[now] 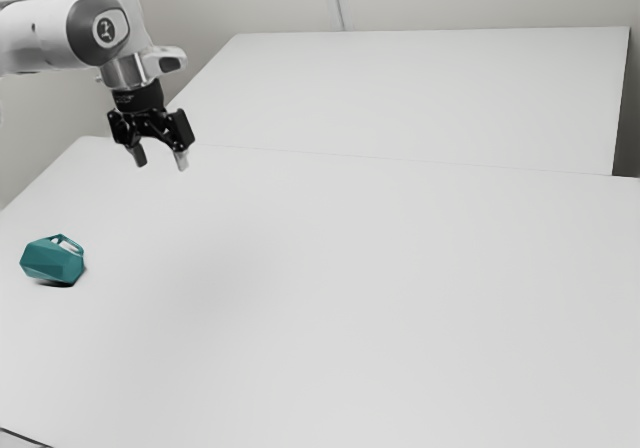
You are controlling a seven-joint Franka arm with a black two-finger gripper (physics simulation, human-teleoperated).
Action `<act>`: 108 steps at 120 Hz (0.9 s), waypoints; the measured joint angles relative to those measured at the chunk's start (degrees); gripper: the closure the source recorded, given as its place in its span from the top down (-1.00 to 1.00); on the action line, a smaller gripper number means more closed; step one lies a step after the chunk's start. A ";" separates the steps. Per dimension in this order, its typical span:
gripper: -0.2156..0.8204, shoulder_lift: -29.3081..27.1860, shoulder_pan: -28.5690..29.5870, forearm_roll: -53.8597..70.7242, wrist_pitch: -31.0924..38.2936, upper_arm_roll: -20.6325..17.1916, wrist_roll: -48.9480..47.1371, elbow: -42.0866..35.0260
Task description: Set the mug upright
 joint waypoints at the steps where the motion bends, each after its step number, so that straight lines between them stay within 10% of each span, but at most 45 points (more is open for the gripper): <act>1: 0.58 -0.13 -0.02 0.00 0.57 0.05 0.12 -0.15; 43: 0.58 -9.55 -5.82 -5.76 22.99 19.08 4.99 -22.94; 71: 0.58 -7.70 6.96 -25.46 35.43 25.47 20.82 -28.65; 88: 0.58 -6.17 19.91 -34.64 35.76 19.92 33.84 -28.43; 108: 0.58 -0.37 45.56 -38.97 30.25 0.16 49.94 -25.29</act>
